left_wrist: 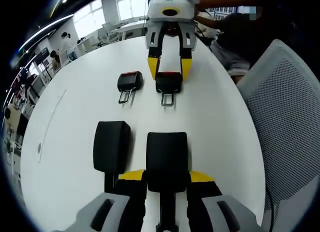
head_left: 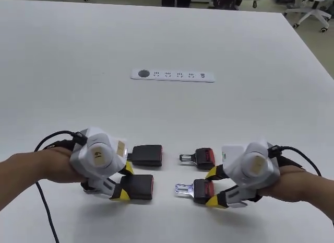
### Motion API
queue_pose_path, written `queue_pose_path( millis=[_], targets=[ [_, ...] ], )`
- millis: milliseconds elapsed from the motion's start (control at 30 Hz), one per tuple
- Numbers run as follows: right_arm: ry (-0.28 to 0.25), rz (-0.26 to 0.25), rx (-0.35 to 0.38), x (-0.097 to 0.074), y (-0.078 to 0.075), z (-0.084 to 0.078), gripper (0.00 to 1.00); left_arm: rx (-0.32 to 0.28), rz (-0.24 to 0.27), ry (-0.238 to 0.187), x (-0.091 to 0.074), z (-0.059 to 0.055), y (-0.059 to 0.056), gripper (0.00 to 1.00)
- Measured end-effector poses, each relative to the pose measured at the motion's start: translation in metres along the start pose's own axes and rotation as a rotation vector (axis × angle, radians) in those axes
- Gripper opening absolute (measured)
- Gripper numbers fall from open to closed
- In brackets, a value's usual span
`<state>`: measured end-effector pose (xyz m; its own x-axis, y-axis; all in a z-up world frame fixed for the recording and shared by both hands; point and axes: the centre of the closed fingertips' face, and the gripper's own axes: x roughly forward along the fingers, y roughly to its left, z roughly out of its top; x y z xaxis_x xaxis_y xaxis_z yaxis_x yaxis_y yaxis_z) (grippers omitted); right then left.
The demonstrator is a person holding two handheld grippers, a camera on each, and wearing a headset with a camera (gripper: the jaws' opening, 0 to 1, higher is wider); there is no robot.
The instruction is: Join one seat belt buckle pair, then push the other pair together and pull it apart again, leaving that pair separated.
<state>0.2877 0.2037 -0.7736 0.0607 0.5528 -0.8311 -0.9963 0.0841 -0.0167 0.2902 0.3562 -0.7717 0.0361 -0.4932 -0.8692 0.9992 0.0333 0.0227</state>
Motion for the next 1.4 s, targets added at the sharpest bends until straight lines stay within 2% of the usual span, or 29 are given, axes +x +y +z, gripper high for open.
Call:
queue_pose_path(
  millis=[1400],
  targets=[
    [0.028, 0.014, -0.002, 0.023, 0.005, 0.036, 0.29, 0.007, -0.02, 0.029, 0.002, -0.002, 0.0, 0.32]
  ],
)
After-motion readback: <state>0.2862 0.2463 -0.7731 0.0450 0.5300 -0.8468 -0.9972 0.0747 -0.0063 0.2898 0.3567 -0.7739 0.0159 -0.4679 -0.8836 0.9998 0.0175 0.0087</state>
